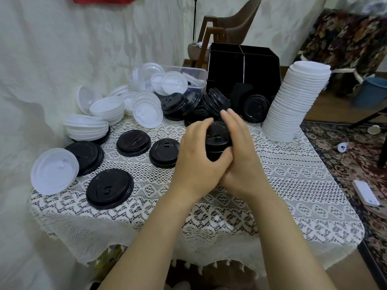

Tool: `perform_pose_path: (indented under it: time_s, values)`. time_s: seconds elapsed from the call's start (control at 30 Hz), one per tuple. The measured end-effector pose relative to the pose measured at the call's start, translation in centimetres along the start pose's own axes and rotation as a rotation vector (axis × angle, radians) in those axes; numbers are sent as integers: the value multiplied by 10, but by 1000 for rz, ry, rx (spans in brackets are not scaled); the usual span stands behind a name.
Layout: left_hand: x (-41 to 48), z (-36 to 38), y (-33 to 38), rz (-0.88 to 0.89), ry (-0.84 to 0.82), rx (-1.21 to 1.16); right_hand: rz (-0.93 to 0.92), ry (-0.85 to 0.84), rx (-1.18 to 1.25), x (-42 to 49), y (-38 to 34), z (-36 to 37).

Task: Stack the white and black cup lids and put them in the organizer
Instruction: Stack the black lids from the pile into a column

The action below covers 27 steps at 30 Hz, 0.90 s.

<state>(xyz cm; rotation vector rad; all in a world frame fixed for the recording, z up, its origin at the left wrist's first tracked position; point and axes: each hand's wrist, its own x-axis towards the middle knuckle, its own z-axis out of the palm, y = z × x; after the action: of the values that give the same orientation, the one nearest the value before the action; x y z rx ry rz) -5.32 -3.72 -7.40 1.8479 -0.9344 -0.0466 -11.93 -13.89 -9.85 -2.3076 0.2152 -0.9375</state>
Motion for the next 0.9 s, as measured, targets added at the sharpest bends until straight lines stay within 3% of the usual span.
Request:
perform_pose_path:
  time_s: [0.13,0.9]
  values:
    - [0,-2,0,-36,-5,-53,-46,82,-40,3,-2,6]
    - [2,-10,-17,-59,-121,-238,134,263,119,-1,-10,29]
